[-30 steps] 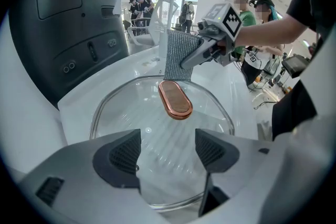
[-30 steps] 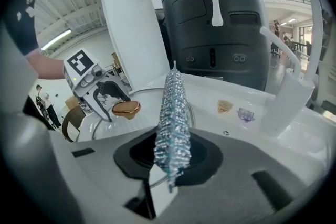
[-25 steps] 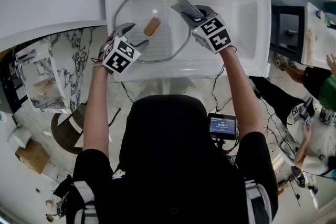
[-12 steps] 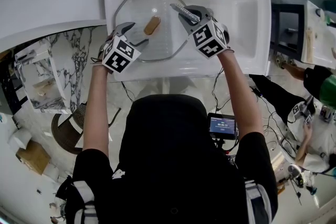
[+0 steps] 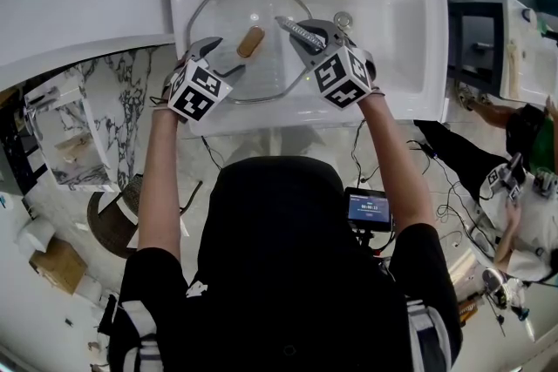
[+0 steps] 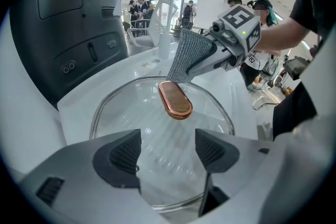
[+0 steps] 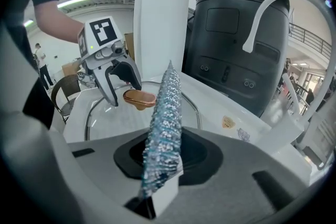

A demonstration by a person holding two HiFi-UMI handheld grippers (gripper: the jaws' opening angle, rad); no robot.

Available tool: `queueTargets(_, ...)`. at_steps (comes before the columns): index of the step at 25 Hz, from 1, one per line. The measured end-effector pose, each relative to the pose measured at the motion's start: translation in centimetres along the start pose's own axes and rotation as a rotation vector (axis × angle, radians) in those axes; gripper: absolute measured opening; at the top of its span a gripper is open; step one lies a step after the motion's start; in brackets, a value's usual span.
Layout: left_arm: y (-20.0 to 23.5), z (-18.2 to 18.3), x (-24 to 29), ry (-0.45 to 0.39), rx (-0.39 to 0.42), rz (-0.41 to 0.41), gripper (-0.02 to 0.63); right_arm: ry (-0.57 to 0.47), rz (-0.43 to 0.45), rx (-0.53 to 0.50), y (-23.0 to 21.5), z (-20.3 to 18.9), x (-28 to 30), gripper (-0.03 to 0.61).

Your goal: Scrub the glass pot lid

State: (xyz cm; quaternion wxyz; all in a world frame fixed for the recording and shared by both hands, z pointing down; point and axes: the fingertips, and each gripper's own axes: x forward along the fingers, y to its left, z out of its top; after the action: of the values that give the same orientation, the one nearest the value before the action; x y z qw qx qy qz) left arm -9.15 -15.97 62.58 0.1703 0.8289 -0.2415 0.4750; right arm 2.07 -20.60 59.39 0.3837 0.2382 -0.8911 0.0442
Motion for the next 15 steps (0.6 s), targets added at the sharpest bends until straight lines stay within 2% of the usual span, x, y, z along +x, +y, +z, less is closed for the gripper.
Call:
queueTargets(5, 0.0, 0.1, 0.0, -0.004, 0.000, -0.001, 0.295, -0.015, 0.039, 0.025, 1.3, -0.2, -0.6, 0.071)
queueTargets(15, 0.0, 0.1, 0.0, -0.007, -0.002, 0.001, 0.295, -0.024, 0.125, 0.011, 3.5, 0.1, -1.1, 0.071)
